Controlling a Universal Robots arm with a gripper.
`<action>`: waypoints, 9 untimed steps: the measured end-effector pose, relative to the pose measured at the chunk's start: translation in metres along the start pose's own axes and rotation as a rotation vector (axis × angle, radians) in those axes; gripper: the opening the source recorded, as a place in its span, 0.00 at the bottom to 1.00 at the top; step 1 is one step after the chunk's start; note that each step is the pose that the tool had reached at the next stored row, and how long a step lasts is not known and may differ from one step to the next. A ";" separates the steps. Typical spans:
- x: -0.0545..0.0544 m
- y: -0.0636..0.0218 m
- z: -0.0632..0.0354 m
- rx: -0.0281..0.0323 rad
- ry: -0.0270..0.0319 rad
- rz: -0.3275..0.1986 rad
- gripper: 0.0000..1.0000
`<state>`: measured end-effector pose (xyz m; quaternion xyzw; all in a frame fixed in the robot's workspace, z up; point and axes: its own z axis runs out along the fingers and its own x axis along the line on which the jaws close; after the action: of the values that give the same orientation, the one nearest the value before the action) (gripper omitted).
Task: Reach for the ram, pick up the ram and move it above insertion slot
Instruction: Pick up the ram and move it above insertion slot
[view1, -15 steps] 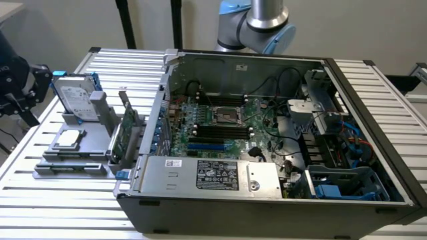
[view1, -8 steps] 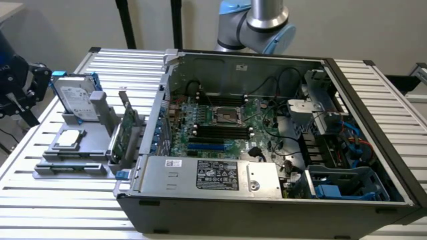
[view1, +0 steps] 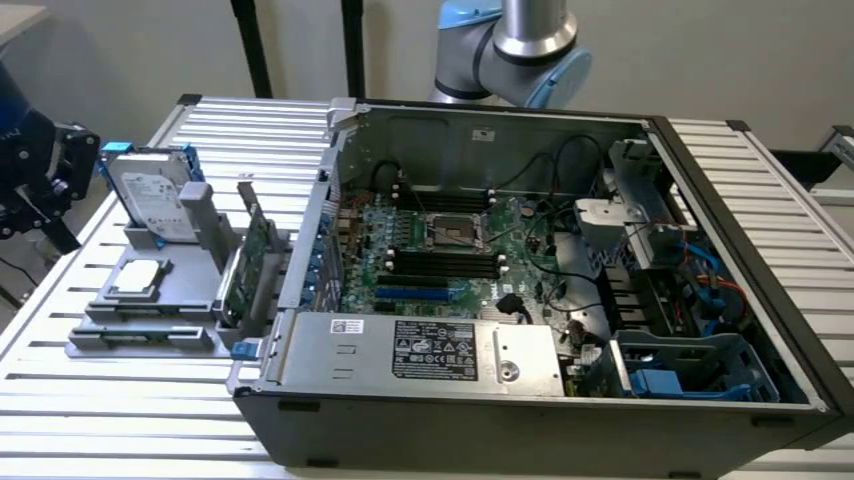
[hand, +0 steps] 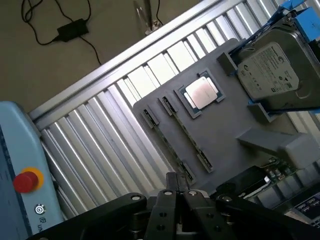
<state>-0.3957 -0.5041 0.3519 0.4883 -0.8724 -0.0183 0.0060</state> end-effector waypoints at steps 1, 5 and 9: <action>0.000 0.0000 0.0000 0.0006 -0.0004 -0.020 0.11; 0.000 0.0000 0.0000 0.0029 -0.0020 -0.092 0.11; 0.000 0.0000 0.0000 0.0054 -0.0038 -0.165 0.11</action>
<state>-0.3957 -0.5041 0.3519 0.5584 -0.8294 -0.0173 0.0015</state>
